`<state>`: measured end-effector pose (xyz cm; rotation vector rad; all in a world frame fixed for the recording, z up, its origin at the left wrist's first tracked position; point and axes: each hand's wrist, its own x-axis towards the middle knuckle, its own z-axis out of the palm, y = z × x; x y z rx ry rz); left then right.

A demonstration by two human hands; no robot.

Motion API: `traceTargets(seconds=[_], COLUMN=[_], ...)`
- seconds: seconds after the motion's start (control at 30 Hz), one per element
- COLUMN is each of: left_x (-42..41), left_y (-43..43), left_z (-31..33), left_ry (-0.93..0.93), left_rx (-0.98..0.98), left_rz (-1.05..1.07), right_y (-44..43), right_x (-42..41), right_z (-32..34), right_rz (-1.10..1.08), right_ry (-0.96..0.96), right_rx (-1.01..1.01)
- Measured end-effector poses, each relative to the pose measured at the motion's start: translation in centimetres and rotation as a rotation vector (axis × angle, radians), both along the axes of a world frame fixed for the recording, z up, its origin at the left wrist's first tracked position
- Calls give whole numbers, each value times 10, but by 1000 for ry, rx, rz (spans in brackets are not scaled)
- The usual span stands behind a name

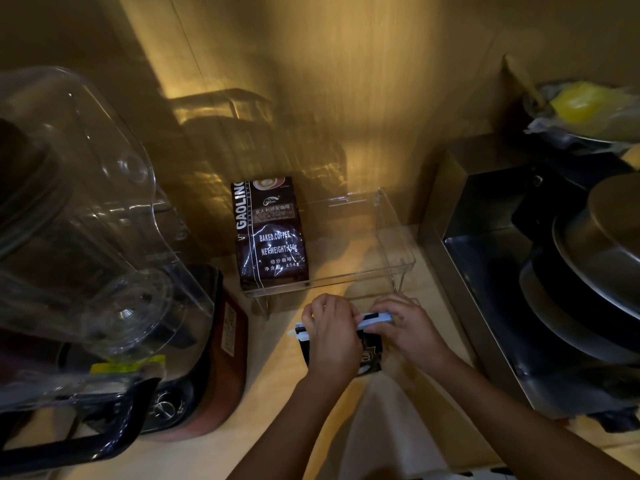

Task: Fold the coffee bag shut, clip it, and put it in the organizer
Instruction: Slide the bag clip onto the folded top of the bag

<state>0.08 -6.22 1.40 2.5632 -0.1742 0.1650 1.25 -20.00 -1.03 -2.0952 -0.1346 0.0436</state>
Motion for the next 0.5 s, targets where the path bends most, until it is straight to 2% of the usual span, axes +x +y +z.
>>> traceTargets(seconds=[0.37,0.5], left_x=[3,4], left_y=[-2,-3], left_z=[1,2], left_ry=[-12,-14], left_rx=[23,59], left_rz=[-61,-115], right_y=[14,11], right_x=[-3,-3], right_z=[5,2], right_rz=[28,29], right_ry=[34,15], right_rx=[77,27])
